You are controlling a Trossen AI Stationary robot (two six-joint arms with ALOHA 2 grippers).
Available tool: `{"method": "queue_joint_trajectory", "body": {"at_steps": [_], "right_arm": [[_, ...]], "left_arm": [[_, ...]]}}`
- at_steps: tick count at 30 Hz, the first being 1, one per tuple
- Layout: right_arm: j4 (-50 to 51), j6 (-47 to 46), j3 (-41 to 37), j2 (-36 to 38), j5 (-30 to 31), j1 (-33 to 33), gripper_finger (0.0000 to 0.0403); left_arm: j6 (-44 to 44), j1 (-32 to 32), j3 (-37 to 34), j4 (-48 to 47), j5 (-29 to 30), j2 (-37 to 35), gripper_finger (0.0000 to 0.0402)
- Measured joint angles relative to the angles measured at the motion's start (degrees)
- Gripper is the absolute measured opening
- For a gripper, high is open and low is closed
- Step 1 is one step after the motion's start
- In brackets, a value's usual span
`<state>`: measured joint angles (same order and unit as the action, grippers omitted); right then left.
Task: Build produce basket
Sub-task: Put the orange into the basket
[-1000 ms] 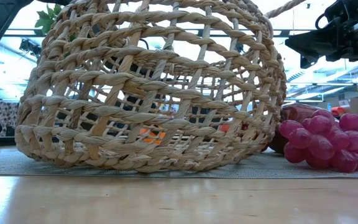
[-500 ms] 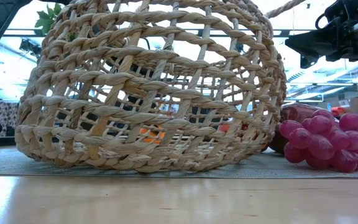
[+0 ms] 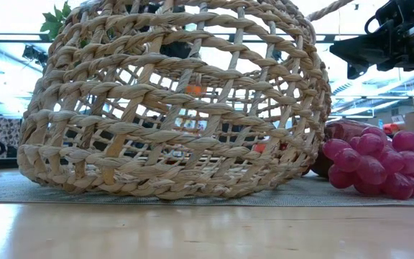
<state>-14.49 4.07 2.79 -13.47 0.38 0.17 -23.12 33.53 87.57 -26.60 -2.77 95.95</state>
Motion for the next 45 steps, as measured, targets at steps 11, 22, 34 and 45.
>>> {"method": "queue_joint_trajectory", "body": {"at_steps": [11,22,34,45], "right_arm": [[0.01,0.01,0.0,0.0,0.0,0.02,0.0062],[-0.02,0.0,0.0,0.0,0.0,-0.01,0.0062],[0.0,0.01,-0.01,0.0,0.0,0.02,0.0062],[-0.01,0.01,0.01,-0.01,0.0,0.0,0.0062]], "left_arm": [[3.75,-10.62,16.55,-6.74,-0.15,-1.95,0.0259],[8.95,-23.33,19.28,-6.32,2.27,-1.86,0.0262],[-29.88,-33.8,19.26,-6.81,12.18,-1.86,0.0268],[-62.39,-37.05,19.23,-8.23,17.0,-1.84,0.0266]]}}
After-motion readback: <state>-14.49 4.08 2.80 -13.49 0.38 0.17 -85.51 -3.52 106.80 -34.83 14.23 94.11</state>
